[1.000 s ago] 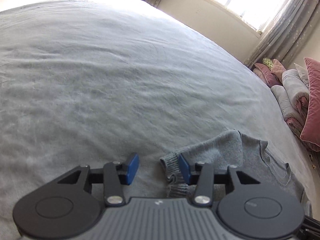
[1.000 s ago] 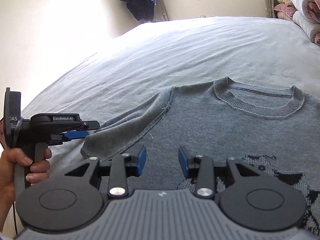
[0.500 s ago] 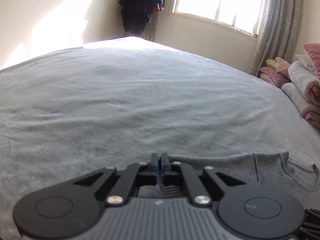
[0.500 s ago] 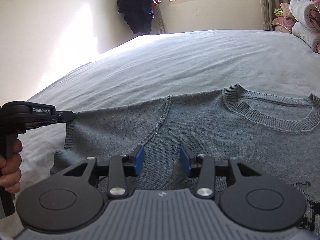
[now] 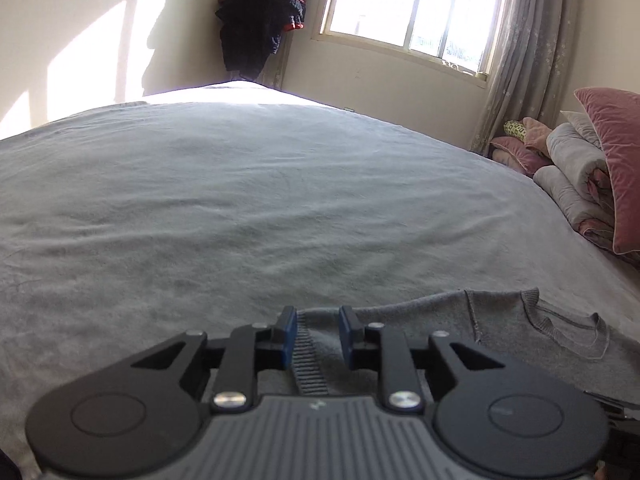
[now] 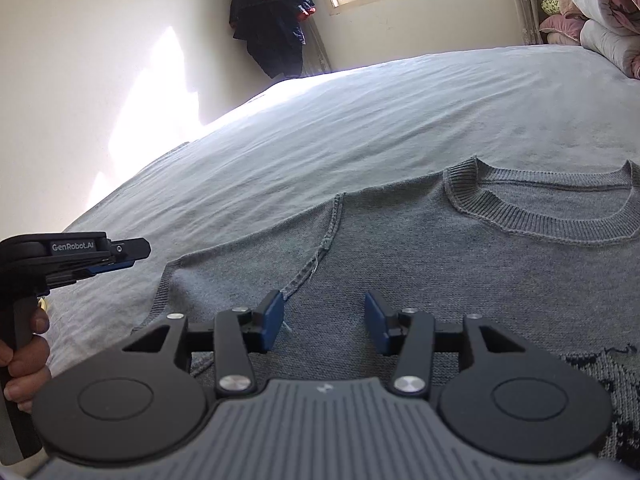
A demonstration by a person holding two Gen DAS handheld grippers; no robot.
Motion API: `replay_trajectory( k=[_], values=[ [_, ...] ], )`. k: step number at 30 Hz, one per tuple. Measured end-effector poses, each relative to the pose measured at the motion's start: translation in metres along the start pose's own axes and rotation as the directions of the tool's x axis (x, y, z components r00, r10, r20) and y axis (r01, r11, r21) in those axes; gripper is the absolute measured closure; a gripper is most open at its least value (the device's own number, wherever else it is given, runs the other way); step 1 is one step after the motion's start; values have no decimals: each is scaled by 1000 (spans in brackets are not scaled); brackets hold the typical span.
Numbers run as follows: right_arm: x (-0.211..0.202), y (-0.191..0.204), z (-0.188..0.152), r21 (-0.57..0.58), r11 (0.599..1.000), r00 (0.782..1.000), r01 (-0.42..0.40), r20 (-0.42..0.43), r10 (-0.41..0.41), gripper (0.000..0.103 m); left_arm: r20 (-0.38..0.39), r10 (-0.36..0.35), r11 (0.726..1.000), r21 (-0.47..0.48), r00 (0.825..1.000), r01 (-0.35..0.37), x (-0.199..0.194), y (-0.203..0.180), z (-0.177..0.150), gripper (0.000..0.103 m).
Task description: Fold clothes
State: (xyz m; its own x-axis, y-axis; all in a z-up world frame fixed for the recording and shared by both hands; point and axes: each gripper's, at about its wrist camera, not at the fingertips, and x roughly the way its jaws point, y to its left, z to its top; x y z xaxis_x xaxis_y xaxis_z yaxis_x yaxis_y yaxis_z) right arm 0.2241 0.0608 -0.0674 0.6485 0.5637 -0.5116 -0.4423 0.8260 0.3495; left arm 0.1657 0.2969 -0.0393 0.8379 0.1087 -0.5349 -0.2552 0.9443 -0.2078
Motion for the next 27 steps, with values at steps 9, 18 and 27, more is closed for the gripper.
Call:
replay_trajectory(
  k=[9, 18, 27],
  values=[
    [-6, -11, 5, 69, 998, 1000, -13, -3, 13, 53, -103, 83, 994, 79, 991, -75, -18, 6, -36, 81],
    [-62, -12, 19, 95, 995, 1000, -7, -12, 8, 53, -81, 85, 988, 137, 993, -73, -93, -58, 8, 67],
    [-164, -104, 43, 114, 971, 978, 211, -19, -210, 51, -138, -65, 991, 108, 988, 80, -115, -154, -14, 48]
  ],
)
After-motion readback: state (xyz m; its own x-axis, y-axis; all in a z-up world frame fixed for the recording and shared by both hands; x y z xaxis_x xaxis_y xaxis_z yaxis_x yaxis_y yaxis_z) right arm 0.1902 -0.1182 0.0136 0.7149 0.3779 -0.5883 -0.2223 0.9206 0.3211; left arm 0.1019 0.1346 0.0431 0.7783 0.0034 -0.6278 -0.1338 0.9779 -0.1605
